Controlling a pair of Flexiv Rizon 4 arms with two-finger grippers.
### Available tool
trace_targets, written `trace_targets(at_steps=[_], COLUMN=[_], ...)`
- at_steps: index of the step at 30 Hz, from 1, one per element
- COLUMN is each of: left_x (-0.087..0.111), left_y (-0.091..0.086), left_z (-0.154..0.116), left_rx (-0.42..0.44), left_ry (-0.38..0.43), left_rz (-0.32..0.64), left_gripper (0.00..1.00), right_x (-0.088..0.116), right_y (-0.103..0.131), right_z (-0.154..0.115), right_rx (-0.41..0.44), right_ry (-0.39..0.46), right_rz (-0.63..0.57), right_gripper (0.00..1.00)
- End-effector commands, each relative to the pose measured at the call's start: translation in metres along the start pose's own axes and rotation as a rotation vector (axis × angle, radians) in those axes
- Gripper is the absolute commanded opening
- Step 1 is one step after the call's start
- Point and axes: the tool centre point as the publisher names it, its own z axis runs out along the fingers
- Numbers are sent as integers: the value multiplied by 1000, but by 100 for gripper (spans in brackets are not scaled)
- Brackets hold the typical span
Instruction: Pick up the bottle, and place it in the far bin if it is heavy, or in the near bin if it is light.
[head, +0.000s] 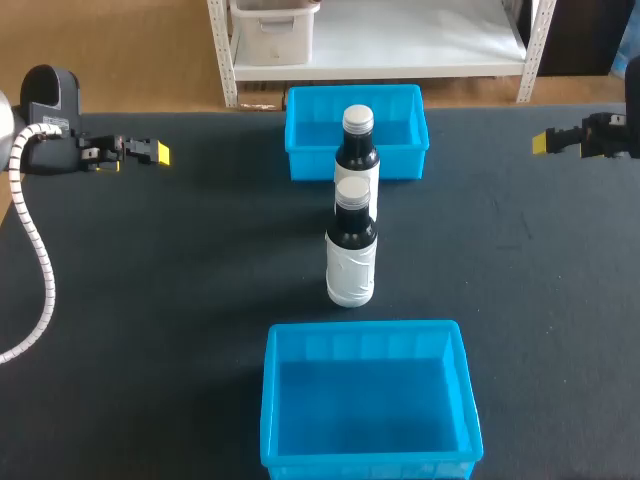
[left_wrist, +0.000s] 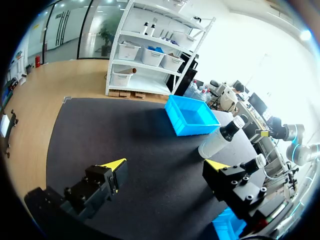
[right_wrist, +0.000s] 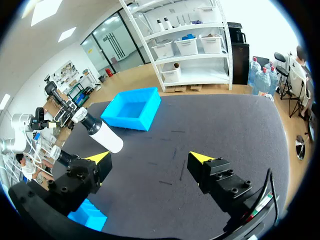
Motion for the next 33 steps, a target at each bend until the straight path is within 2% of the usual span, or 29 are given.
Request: trace_targets(at_steps=[1, 19, 22, 24, 29, 31, 33], left_x=[0, 0, 0, 0, 0, 0, 0], left_y=[0, 0, 0, 0, 0, 0, 0], left_z=[0, 0, 0, 0, 0, 0, 0], left_rx=[0, 0, 0, 0, 0, 0, 0], left_ry=[0, 0, 0, 0, 0, 0, 0], left_rz=[0, 0, 0, 0, 0, 0, 0], left_gripper=[100, 100, 100, 100, 100, 100, 100], right_x=[0, 0, -2, -4, -6, -7, -7], right_y=[1, 1, -2, -1, 7, 7, 7], right_z=[-1, -1, 5, 6, 2, -2, -2], right_rx=[4, 4, -77, -174, -335, -297, -297], right_ry=[-1, -1, 21, 39, 114, 140, 140], right_rz=[1, 1, -146, -263, -549, -566, -566], right_gripper=[100, 100, 100, 100, 100, 100, 100])
